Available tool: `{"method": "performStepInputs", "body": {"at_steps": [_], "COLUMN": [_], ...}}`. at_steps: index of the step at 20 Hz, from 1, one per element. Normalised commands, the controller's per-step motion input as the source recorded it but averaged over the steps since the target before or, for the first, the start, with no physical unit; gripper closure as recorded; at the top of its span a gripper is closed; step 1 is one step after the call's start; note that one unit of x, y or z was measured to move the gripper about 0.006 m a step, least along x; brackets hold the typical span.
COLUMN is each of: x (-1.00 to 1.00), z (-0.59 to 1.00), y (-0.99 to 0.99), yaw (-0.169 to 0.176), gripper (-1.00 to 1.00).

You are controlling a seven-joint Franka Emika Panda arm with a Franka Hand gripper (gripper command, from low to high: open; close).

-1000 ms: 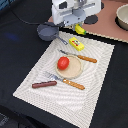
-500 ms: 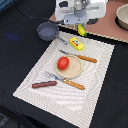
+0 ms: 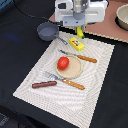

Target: Interact with the objects in diverse but meaningful ways.

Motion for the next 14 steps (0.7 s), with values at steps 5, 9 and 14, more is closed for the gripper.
{"method": "performStepInputs", "body": {"at_steps": [5, 9, 14], "x": [0.67, 0.89, 0.96], "z": [0.06, 0.18, 0.25], "y": [0.13, 0.22, 0.27], "yaw": [-0.061, -0.055, -0.042], "gripper": [1.00, 1.00, 1.00]}}
